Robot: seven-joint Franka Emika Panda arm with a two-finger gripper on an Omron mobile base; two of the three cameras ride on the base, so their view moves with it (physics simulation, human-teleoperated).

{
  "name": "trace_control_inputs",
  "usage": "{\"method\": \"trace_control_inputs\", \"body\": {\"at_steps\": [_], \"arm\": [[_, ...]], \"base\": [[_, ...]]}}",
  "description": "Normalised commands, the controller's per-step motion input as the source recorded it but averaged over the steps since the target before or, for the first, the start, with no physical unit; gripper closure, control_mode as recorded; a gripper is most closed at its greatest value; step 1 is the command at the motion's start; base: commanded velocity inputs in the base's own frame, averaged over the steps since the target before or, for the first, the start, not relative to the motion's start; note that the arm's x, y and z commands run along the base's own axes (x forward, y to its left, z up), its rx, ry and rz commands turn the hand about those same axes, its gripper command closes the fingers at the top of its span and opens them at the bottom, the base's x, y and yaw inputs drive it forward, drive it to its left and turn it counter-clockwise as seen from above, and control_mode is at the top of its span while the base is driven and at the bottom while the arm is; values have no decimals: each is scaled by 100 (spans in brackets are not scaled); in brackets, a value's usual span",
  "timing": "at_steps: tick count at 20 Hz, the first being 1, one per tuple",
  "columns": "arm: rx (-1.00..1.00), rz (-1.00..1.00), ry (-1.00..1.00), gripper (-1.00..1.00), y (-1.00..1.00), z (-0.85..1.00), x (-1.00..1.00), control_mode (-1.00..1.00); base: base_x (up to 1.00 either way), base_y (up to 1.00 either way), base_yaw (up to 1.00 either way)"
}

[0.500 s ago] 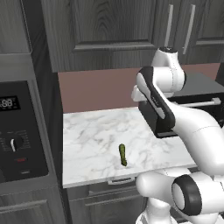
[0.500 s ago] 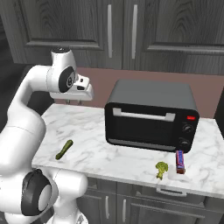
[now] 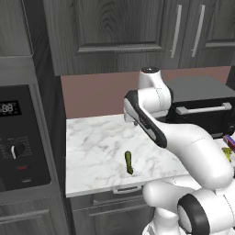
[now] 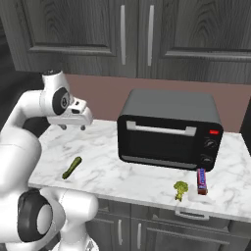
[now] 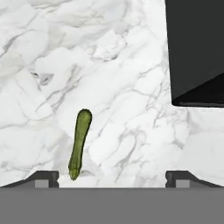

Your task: Place the squash and broccoli inside the fridge drawer. Close the drawer after placing the vegetables.

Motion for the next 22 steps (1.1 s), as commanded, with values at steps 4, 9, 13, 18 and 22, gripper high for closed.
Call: {"method": "trace_control_inputs", "body": {"at_steps": [4, 9, 13, 18, 22], "arm": [[-5, -8, 19, -100, 44, -97, -3, -100], [-4, -2, 23, -100, 41, -90, 25, -100], [0, 0, 20, -100, 5, -71, 6, -100], [2, 0, 4, -100, 0, -81, 5, -100], [0, -2, 0, -100, 9, -63, 21, -100]], "base": [[0, 0, 0], [0, 0, 0], [0, 0, 0], [0, 0, 0], [0, 0, 0]]}}
